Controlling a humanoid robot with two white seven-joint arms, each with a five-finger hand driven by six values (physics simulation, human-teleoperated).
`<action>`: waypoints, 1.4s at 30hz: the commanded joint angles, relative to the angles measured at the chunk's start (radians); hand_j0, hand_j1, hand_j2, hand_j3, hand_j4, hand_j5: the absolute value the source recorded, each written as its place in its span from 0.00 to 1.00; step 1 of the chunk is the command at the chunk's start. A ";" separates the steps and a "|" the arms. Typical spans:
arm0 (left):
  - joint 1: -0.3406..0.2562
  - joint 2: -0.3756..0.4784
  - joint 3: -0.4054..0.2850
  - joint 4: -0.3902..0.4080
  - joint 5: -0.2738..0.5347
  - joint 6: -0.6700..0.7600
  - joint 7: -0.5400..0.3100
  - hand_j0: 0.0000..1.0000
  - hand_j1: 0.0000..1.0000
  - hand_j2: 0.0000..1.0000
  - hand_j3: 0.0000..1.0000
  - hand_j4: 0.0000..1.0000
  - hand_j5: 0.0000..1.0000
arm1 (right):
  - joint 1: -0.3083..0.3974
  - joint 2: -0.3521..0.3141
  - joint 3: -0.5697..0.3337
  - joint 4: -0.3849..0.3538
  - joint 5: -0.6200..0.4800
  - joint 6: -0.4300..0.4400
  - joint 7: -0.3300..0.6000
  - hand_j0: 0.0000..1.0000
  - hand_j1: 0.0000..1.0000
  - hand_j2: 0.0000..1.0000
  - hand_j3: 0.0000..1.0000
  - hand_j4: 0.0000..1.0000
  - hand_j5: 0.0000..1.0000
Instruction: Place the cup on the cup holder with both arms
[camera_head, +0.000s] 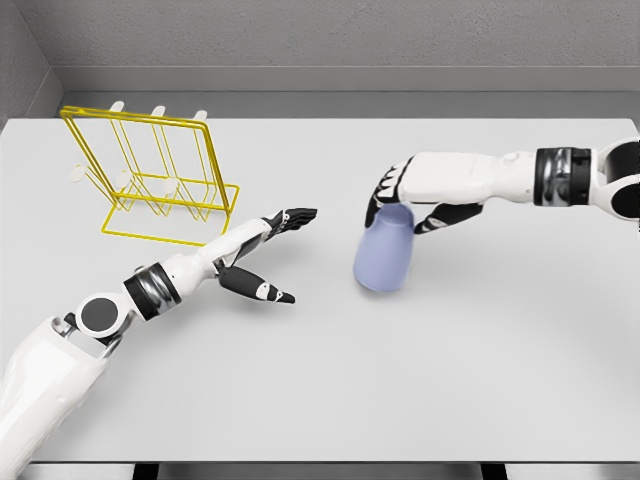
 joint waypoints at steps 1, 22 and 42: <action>0.000 0.000 0.000 -0.001 0.006 0.000 0.000 1.00 1.00 1.00 1.00 1.00 1.00 | 0.000 0.016 0.001 0.002 -0.008 0.003 -0.001 0.66 0.66 0.66 0.66 0.66 0.66; 0.000 -0.001 0.002 -0.001 0.017 -0.003 -0.003 1.00 1.00 1.00 1.00 1.00 1.00 | 0.006 0.026 0.004 0.008 -0.001 0.003 0.017 1.00 1.00 1.00 1.00 1.00 1.00; 0.005 -0.170 0.017 0.117 0.058 -0.012 -0.006 1.00 1.00 1.00 1.00 1.00 1.00 | -0.044 -0.122 0.003 0.066 0.002 0.003 -0.067 1.00 1.00 1.00 1.00 1.00 1.00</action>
